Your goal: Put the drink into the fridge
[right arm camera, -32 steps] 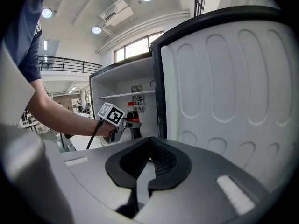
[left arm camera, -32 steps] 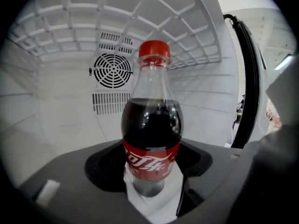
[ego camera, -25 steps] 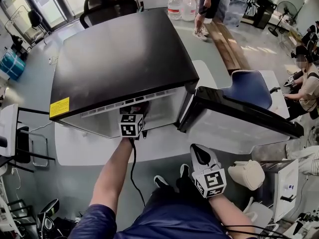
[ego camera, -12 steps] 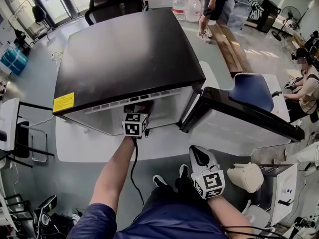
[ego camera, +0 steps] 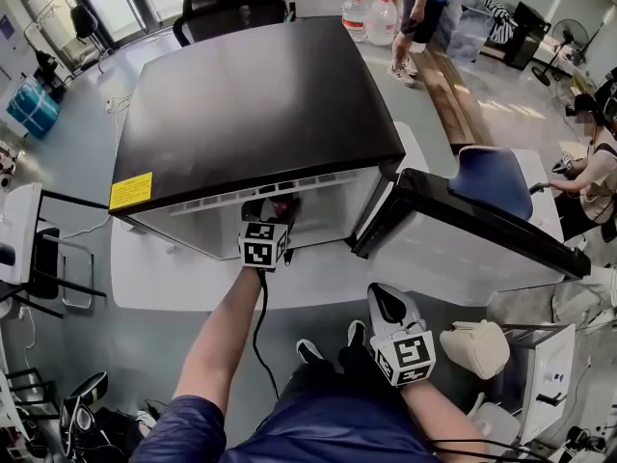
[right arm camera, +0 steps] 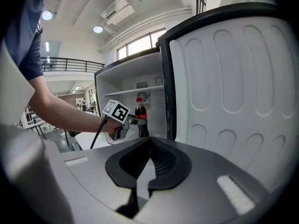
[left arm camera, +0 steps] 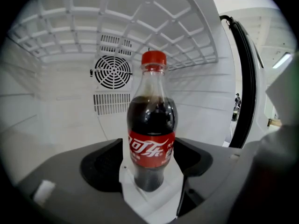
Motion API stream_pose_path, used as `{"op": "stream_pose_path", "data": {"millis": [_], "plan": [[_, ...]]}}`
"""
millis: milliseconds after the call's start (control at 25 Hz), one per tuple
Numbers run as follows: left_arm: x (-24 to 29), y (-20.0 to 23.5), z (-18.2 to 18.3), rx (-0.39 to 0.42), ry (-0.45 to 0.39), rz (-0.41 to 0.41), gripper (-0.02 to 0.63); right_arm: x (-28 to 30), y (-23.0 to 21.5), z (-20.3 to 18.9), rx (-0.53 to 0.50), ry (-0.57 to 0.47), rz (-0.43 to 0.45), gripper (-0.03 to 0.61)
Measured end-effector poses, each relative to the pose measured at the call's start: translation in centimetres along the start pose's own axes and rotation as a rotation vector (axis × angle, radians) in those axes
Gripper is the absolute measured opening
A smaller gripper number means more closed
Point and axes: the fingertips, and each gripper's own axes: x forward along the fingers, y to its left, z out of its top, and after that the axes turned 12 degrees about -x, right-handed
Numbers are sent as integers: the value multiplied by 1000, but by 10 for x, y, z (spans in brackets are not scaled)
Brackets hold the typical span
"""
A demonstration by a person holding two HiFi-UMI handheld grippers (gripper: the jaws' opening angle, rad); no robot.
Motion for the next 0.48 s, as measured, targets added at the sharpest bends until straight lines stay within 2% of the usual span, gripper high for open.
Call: {"op": "stream_pose_path", "data": {"millis": [240,480], "plan": [[-37,-7,11,-32,-55,14,318,1,-2,9,-6,-23,17,6],[-83,-19,39,-17,-166,-2,313,19,0,28,-22,-71,46,6]]}}
